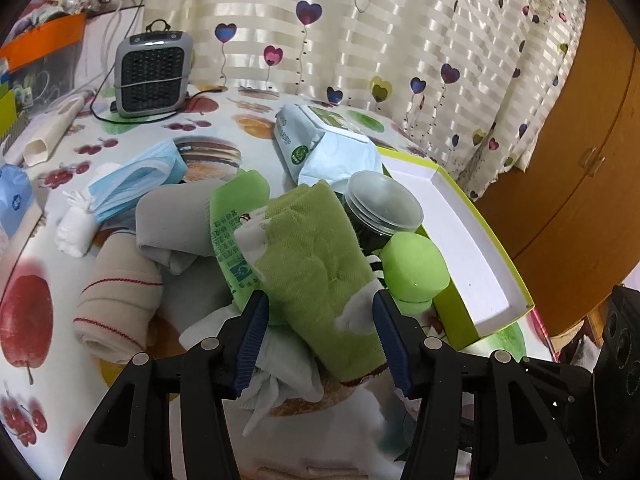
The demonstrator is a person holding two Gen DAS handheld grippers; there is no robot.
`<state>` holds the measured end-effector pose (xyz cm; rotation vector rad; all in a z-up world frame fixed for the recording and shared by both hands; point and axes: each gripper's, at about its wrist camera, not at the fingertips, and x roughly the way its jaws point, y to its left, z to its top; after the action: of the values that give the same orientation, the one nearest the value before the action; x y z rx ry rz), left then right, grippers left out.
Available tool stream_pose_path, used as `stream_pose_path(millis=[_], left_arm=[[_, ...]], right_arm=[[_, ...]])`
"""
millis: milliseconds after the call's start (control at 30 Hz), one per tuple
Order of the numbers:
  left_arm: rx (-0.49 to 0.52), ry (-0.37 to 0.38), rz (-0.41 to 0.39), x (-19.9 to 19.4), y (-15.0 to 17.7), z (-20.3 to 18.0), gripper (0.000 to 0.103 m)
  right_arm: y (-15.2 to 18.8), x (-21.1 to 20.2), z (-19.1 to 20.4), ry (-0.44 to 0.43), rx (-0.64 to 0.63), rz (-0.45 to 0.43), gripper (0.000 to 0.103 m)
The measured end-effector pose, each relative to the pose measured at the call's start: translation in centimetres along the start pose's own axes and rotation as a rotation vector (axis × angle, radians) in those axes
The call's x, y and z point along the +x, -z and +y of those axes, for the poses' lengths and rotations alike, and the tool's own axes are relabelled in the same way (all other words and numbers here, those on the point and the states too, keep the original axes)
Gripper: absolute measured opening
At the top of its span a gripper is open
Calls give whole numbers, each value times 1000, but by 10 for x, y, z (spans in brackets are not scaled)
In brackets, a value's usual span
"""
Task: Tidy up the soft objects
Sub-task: 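Grasp the green rabbit towel with the left gripper while the right gripper grasps the snack bag, then carry the towel and snack bag into the white box and release both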
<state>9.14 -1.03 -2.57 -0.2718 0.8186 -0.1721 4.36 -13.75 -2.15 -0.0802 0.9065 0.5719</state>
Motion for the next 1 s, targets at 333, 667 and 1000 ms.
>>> stream_pose_path(millis=[333, 667, 1000], left_arm=[[-22, 11, -3, 3, -3, 5, 13], [-9, 22, -52, -26, 3, 8, 11], [12, 25, -134, -66, -2, 6, 11]], right_arm=[[3, -4, -2, 6, 10, -8, 38], [2, -14, 3, 12, 4, -38, 38], [-6, -32, 4, 31, -9, -102, 38]])
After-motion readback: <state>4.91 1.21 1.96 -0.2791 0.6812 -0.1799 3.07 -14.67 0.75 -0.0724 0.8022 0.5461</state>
